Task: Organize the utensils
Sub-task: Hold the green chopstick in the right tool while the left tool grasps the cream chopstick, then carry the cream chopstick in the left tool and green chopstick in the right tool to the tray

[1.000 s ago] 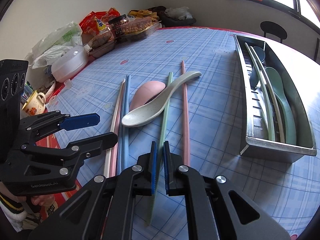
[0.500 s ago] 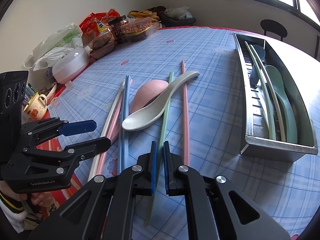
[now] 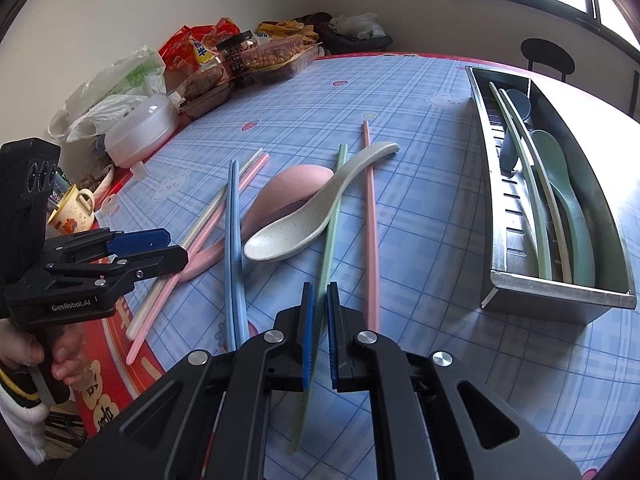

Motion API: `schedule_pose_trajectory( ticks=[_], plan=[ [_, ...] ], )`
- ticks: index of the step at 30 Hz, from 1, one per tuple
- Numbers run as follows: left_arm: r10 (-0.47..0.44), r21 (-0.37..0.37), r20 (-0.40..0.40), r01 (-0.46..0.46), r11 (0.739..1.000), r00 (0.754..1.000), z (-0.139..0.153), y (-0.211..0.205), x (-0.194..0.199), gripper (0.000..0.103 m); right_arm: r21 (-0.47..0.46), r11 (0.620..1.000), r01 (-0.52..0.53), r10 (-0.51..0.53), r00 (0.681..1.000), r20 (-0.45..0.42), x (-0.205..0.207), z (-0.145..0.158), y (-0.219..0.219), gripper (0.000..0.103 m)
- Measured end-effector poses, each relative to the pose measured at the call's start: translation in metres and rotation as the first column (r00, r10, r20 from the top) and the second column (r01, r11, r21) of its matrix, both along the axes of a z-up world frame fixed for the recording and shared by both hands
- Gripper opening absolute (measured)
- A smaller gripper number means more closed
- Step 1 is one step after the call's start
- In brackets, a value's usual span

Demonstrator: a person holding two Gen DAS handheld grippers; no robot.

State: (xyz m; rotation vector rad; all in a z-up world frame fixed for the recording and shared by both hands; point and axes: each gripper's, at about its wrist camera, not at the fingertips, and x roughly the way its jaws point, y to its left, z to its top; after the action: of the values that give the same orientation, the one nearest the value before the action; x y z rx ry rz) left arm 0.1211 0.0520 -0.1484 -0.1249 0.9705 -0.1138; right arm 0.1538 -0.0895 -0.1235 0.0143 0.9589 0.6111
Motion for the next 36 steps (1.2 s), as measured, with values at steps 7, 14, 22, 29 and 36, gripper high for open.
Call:
schedule_pose_trajectory(
  ticks=[7,14,22,29,36],
  plan=[
    [0.024,-0.013,0.002,-0.024,1.0,1.0,0.001,0.01,0.003,0.052,0.001,1.0,0.0,0.0,1.0,-0.001,0.0,0.0,0.0,0.007],
    [0.023,0.001,-0.016,-0.023,1.0,1.0,-0.006,0.01,0.012,0.036,0.001,1.0,0.0,0.0,1.0,-0.001,0.0,-0.001,-0.001,0.007],
    [-0.001,0.06,-0.005,0.001,0.998,1.0,-0.008,0.003,0.018,0.034,-0.003,1.0,0.0,0.0,1.0,0.001,0.0,-0.001,-0.001,0.007],
    [-0.025,0.197,0.033,0.018,0.98,0.999,-0.011,-0.014,0.023,0.034,-0.019,1.0,0.0,0.0,1.0,0.009,-0.001,-0.001,0.002,0.007],
    [-0.014,0.137,0.048,0.008,0.991,0.999,-0.011,0.007,0.019,0.011,-0.056,0.998,0.001,0.001,1.0,0.029,-0.003,0.0,0.011,0.007]
  ],
)
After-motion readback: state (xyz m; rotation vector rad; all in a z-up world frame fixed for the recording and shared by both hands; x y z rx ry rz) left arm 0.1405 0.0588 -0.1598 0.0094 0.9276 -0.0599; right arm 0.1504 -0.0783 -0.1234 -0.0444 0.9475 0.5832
